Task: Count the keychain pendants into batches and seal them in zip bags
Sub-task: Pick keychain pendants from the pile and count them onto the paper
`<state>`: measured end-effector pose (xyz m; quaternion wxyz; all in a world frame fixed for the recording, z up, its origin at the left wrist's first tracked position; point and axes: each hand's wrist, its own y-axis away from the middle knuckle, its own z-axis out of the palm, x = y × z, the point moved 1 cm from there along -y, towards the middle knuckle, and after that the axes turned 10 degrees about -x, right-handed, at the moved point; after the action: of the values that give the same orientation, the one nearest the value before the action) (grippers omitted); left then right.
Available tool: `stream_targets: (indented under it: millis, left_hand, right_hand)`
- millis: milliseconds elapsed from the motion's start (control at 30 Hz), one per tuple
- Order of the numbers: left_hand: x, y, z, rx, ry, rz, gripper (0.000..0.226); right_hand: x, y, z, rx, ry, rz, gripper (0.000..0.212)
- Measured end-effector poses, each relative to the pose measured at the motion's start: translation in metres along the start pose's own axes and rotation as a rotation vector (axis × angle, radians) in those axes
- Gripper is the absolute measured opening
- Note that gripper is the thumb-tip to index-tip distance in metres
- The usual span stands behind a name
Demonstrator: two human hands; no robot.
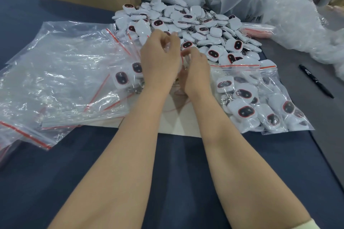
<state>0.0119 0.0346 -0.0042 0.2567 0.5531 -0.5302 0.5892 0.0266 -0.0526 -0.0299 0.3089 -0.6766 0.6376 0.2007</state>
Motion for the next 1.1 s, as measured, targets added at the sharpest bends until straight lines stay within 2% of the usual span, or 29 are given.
stream_targets:
  millis: [67, 233, 267, 367, 433, 533, 667, 767, 933, 1033, 1100]
  left_hand:
    - [-0.004, 0.002, 0.005, -0.100, -0.130, 0.023, 0.030]
    - [-0.011, 0.005, 0.012, -0.186, -0.274, 0.076, 0.019]
    - [-0.011, 0.006, 0.013, -0.196, -0.282, 0.080, 0.019]
    - [-0.012, 0.006, 0.012, -0.207, -0.283, 0.095, 0.018]
    - [-0.012, 0.006, 0.012, -0.209, -0.288, 0.102, 0.018]
    - [-0.012, 0.006, 0.012, -0.211, -0.284, 0.099, 0.017]
    - [-0.013, 0.004, 0.012, -0.213, -0.294, 0.093, 0.017]
    - [-0.013, 0.004, 0.012, -0.206, -0.295, 0.102, 0.016]
    - [-0.012, 0.005, 0.012, -0.208, -0.268, 0.095, 0.016]
    - [-0.012, 0.005, 0.012, -0.209, -0.266, 0.086, 0.015]
    - [-0.012, 0.006, 0.012, -0.213, -0.262, 0.092, 0.016]
  right_hand:
    - [0.004, 0.000, -0.006, 0.045, -0.281, 0.071, 0.032]
    - [0.012, -0.007, -0.014, 0.054, -0.605, 0.221, 0.041]
    - [0.013, -0.008, -0.016, 0.059, -0.667, 0.251, 0.039]
    - [0.016, -0.009, -0.017, 0.045, -0.986, 0.250, 0.012]
    - [0.015, -0.011, -0.017, 0.038, -1.223, 0.306, 0.022]
    - [0.012, -0.014, -0.014, 0.023, -1.442, 0.377, 0.012]
    - [0.011, -0.016, -0.012, -0.045, -1.435, 0.292, 0.016]
    - [0.010, -0.016, -0.012, -0.026, -1.345, 0.259, 0.011]
    - [0.012, -0.014, -0.011, -0.013, -1.273, 0.251, 0.025]
    - [0.011, -0.013, -0.012, -0.016, -1.173, 0.206, 0.002]
    - [0.010, -0.012, -0.011, -0.028, -1.155, 0.157, 0.006]
